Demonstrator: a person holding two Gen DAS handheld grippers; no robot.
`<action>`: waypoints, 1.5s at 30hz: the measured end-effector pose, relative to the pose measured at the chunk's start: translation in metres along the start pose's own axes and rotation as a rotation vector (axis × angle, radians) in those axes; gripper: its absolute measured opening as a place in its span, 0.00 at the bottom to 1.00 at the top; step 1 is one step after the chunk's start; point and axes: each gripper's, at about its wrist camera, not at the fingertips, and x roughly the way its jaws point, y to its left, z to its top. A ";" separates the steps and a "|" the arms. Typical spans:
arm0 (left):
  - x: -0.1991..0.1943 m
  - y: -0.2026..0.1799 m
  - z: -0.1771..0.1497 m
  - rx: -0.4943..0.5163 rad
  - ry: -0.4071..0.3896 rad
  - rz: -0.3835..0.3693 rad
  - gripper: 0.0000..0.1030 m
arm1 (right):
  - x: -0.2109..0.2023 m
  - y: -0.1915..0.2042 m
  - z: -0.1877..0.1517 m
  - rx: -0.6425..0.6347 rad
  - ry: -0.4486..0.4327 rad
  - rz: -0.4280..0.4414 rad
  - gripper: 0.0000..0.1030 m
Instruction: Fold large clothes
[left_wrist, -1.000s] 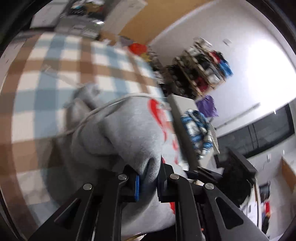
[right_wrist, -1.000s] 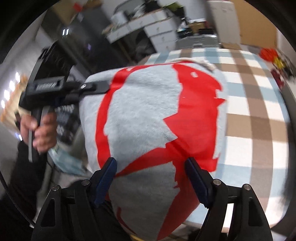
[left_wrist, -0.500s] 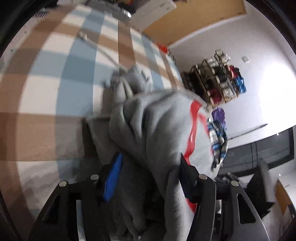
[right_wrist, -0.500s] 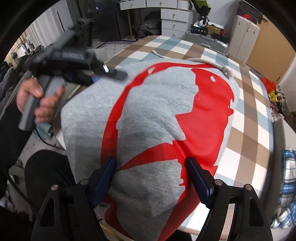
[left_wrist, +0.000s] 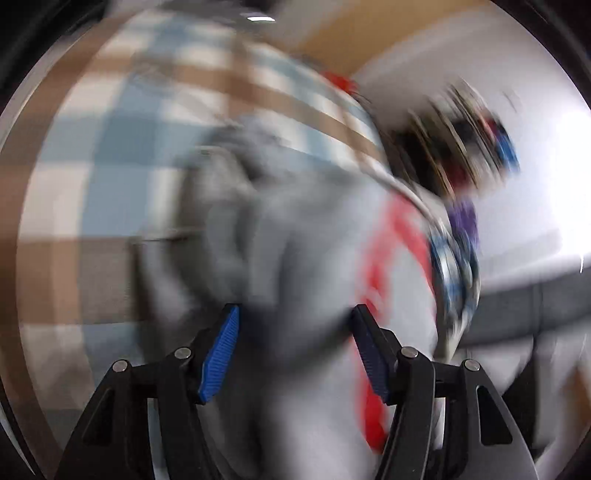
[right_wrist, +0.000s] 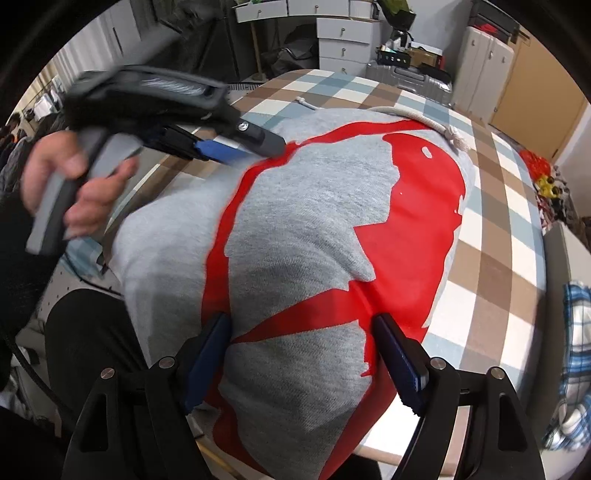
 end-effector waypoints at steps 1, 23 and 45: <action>-0.002 0.010 0.006 -0.052 -0.006 -0.067 0.55 | -0.001 -0.002 -0.001 0.006 -0.002 0.008 0.79; -0.019 -0.002 0.041 0.111 -0.088 -0.126 0.07 | -0.005 -0.005 -0.008 0.006 -0.094 0.036 0.79; -0.112 0.006 0.027 0.173 -0.222 -0.057 0.10 | 0.018 0.055 0.025 -0.217 0.044 -0.158 0.81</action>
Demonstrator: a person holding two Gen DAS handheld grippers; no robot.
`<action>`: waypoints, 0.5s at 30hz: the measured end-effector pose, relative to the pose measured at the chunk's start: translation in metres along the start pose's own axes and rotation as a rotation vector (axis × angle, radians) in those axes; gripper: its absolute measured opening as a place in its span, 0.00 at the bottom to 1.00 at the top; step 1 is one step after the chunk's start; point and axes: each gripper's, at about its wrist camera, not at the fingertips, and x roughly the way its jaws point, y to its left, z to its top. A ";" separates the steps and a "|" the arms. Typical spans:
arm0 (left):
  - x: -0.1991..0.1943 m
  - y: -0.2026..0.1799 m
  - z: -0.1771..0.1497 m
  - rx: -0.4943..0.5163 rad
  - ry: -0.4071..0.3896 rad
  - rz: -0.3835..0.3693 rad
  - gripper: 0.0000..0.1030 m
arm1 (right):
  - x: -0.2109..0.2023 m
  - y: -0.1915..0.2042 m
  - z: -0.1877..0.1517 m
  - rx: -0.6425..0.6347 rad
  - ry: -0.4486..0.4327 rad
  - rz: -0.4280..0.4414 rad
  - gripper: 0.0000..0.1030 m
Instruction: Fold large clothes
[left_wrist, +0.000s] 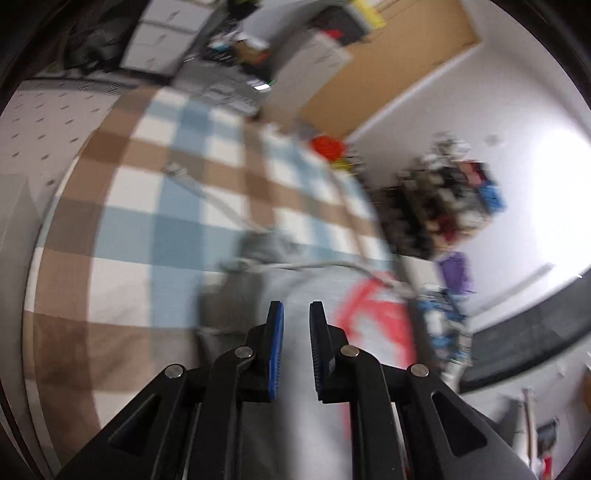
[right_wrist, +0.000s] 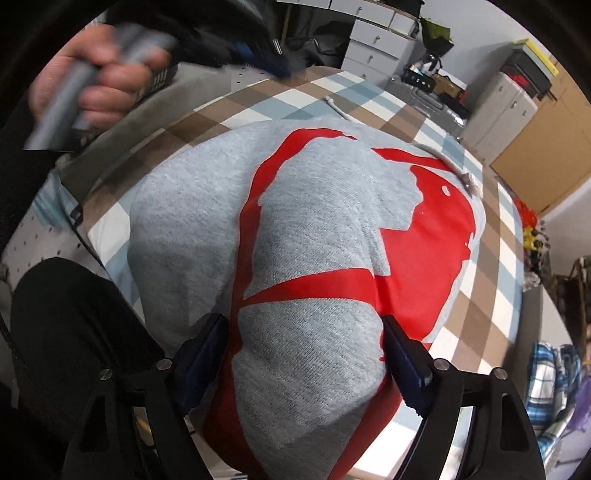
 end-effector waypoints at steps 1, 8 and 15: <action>-0.007 -0.008 -0.006 0.014 0.003 -0.055 0.21 | -0.002 -0.003 0.000 0.010 -0.007 0.014 0.81; 0.029 -0.020 -0.069 0.025 0.165 -0.131 0.58 | -0.011 -0.034 -0.007 0.162 -0.059 0.166 0.77; 0.061 0.022 -0.086 -0.021 0.175 -0.030 0.17 | -0.017 -0.052 -0.022 0.216 -0.091 0.263 0.73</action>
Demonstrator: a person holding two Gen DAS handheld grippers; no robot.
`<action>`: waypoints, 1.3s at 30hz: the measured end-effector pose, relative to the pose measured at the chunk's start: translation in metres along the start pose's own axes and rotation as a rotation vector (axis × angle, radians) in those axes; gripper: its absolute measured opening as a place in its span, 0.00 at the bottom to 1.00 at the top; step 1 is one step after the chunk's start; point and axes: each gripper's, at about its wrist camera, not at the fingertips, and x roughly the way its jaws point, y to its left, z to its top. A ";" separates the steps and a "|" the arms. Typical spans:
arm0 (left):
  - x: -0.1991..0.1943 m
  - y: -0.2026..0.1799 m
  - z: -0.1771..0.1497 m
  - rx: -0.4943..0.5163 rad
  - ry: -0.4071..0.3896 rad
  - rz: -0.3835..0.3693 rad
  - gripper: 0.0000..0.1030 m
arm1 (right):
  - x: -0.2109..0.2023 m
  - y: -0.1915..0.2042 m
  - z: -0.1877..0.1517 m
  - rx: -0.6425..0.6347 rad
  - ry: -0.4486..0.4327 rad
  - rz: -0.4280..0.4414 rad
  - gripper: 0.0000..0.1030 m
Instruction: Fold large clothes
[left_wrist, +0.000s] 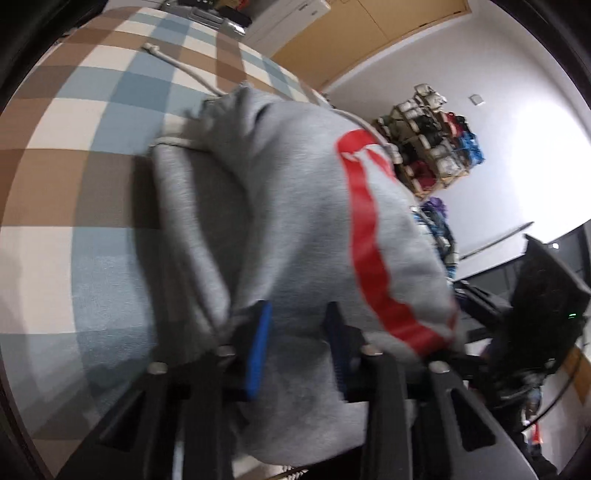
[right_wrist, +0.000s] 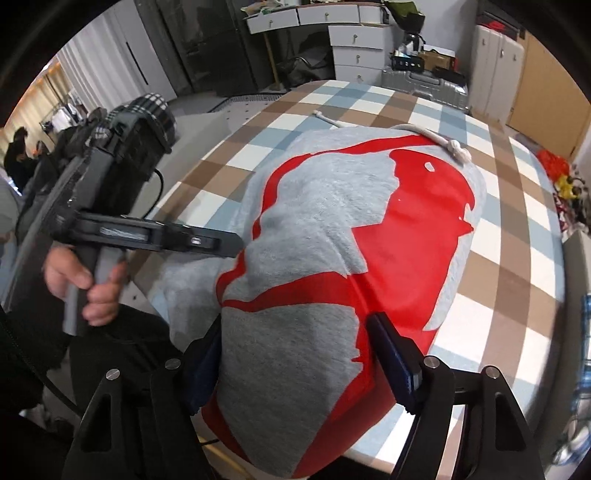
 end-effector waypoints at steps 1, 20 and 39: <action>0.000 0.000 0.002 0.002 -0.005 0.013 0.17 | -0.003 -0.002 0.001 0.007 -0.005 0.021 0.73; -0.025 -0.044 0.008 0.051 0.003 0.079 0.31 | 0.049 -0.057 0.043 0.403 0.170 0.387 0.01; 0.035 -0.056 0.019 0.215 0.045 0.217 0.60 | -0.016 -0.007 0.019 0.141 0.067 0.278 0.06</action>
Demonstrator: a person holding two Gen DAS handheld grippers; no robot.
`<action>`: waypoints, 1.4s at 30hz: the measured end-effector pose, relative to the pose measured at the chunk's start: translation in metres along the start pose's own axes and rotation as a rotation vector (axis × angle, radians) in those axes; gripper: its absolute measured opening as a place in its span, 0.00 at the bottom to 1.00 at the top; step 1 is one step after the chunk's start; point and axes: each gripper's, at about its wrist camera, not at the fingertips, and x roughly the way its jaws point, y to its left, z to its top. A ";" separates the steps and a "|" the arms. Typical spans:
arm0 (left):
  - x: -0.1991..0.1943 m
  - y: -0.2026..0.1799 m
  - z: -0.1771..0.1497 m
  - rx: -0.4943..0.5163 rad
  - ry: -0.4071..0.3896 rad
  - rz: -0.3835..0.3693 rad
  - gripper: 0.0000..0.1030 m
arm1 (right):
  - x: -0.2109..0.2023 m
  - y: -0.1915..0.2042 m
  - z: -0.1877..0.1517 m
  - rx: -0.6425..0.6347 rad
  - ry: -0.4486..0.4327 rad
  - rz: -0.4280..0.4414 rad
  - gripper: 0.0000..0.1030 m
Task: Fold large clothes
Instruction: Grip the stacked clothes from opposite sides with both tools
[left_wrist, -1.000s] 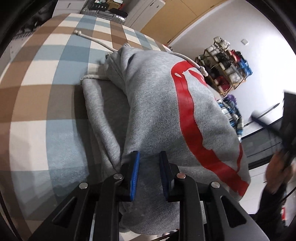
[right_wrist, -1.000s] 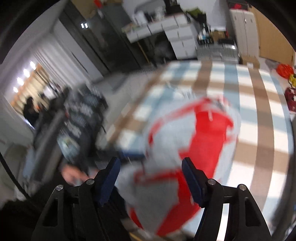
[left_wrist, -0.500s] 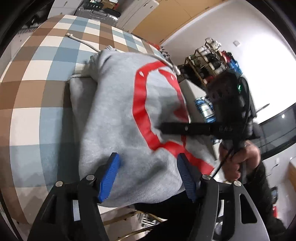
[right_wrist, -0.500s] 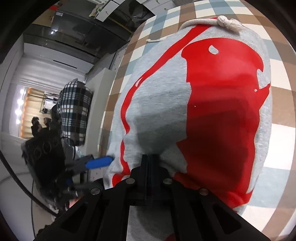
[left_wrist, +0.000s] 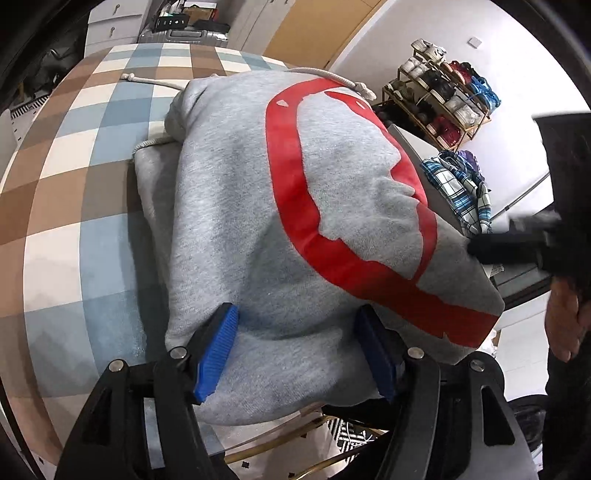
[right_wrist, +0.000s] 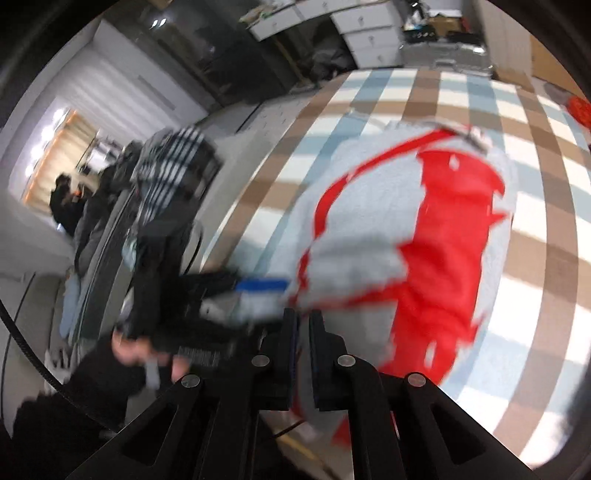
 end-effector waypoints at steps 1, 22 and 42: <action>0.001 0.000 0.002 0.002 0.003 0.000 0.60 | 0.005 0.000 -0.005 0.011 0.023 -0.008 0.06; -0.047 0.028 0.006 -0.142 0.031 -0.119 0.60 | 0.002 -0.020 -0.039 0.113 -0.094 0.131 0.17; -0.029 0.073 0.061 -0.337 0.124 0.016 0.83 | -0.002 -0.157 -0.061 0.402 -0.272 0.141 0.94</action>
